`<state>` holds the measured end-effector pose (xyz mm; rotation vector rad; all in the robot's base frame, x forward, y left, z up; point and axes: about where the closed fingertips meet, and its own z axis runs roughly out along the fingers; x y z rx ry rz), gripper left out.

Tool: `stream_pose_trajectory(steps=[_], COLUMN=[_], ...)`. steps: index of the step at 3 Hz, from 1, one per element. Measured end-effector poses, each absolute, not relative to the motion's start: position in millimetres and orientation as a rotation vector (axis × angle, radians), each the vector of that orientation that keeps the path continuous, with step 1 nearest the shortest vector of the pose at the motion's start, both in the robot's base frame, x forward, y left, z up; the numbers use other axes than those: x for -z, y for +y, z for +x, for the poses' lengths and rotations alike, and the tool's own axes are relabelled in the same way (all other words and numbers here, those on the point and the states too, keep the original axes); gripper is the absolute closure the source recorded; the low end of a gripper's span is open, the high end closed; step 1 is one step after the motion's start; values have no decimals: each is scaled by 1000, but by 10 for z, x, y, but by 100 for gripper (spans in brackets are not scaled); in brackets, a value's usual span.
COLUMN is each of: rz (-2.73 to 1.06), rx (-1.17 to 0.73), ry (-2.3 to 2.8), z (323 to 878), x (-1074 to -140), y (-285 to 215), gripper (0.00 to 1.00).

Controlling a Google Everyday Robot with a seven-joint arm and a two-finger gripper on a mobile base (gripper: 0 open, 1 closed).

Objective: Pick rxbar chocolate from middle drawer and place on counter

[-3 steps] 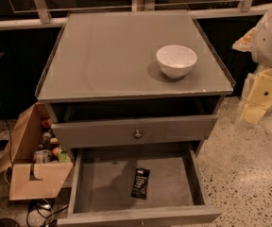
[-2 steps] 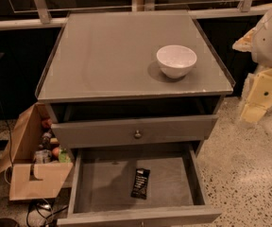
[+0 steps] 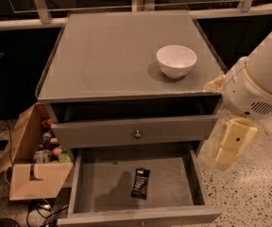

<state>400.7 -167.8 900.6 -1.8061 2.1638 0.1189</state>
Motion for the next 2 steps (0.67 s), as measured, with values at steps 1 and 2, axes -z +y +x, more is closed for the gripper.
stream_pose_trajectory(steps=[1, 2], rz=[-1808, -1834], rx=[-122, -170], ry=[2165, 2181], z=[4002, 3928], x=[-8980, -8583], y=[-1668, -1523], gripper=[0, 0])
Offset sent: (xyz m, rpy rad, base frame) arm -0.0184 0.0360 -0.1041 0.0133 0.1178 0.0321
